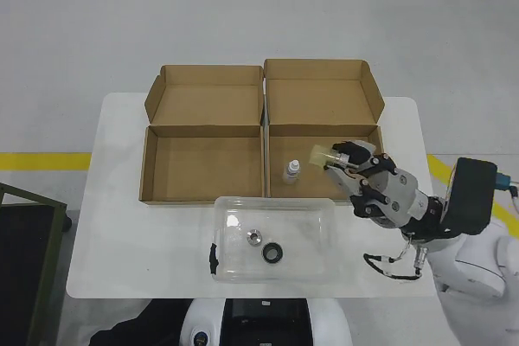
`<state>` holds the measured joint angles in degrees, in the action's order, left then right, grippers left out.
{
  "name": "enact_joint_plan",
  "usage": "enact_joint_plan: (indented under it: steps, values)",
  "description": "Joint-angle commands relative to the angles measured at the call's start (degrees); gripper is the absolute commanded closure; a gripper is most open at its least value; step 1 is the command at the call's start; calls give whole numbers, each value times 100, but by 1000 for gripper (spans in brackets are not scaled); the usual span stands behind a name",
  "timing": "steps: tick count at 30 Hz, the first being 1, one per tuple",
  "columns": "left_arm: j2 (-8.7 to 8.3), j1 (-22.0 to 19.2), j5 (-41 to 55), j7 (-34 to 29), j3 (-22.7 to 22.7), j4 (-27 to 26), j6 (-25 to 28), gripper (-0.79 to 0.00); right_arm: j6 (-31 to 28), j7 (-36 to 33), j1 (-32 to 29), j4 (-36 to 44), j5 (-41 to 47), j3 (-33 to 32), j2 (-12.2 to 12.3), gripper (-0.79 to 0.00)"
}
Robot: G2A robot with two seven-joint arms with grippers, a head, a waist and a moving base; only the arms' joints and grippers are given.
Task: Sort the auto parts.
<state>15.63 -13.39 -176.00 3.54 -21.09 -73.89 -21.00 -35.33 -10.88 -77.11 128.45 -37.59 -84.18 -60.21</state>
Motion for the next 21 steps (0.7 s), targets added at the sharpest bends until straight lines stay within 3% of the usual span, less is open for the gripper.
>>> enact_joint_plan:
  steps: [1,21]
  values:
    - [0,0,0,0,0,0,0,-785,5,-43,11,-62,-43,34,-1,0]
    - [0,0,0,0,0,0,0,-785,-5,-714,-43,-713,-1767,433,22,0]
